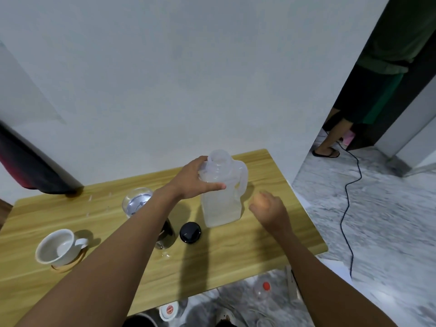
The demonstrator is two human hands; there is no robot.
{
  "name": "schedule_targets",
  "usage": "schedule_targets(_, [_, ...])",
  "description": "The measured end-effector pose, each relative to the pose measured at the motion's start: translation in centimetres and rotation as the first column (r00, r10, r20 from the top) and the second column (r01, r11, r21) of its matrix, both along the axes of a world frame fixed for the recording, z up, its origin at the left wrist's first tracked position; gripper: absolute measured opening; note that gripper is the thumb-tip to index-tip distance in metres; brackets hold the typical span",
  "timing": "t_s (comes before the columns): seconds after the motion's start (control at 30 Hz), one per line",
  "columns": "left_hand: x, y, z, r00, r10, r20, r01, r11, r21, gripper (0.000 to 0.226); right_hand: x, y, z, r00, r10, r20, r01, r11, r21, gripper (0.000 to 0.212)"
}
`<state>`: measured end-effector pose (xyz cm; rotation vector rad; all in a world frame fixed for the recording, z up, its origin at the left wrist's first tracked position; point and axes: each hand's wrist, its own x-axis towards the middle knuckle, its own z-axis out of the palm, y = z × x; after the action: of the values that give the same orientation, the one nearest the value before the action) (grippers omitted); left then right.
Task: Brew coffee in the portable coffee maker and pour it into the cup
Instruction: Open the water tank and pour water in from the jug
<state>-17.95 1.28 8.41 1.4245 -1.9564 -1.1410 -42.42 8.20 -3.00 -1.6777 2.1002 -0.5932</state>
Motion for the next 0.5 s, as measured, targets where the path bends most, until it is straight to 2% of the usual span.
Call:
schedule_targets(0.07, [0.0, 0.0, 0.1, 1.0, -0.007, 0.0, 0.007, 1.0, 0.004, 0.083, -0.2, -0.4, 3.8, 0.949, -0.108, 0.296, 0.161, 0.974, -0.162, 0.046])
schedule_targets(0.1, [0.0, -0.1, 0.0, 1.0, -0.009, 0.0, 0.009, 1.0, 0.005, 0.083, 0.0, -0.7, 5.8, 0.905, -0.1, 0.413, 0.214, 0.947, -0.241, 0.055])
schedule_targets(0.13, [0.0, -0.1, 0.0, 1.0, -0.013, 0.001, 0.013, 1.0, 0.001, 0.085, 0.3, -1.0, 7.7, 0.895, -0.034, 0.445, 0.195, 0.926, -0.322, 0.06])
schedule_targets(0.2, [0.1, -0.1, -0.2, 1.0, -0.02, 0.011, 0.02, 1.0, -0.008, 0.088, 1.6, -1.7, 11.3, 0.885, 0.127, 0.447, 0.096, 0.892, -0.443, 0.062])
schedule_targets(0.3, [0.1, -0.2, -0.4, 0.999, -0.026, 0.03, 0.027, 0.999, -0.038, 0.089, 3.8, -2.9, 14.2, 0.878, 0.277, 0.391, -0.038, 0.853, -0.521, 0.056])
schedule_targets(0.43, [0.1, -0.3, -0.8, 0.999, -0.034, 0.04, 0.038, 0.995, -0.091, 0.072, 5.3, -4.3, 13.8, 0.896, 0.357, 0.264, -0.173, 0.828, -0.533, 0.051])
schedule_targets(0.5, [0.1, -0.4, -1.0, 0.998, -0.045, 0.032, 0.049, 0.991, -0.123, 0.075, 5.4, -4.7, 13.4, 0.9, 0.368, 0.235, -0.19, 0.814, -0.549, 0.049])
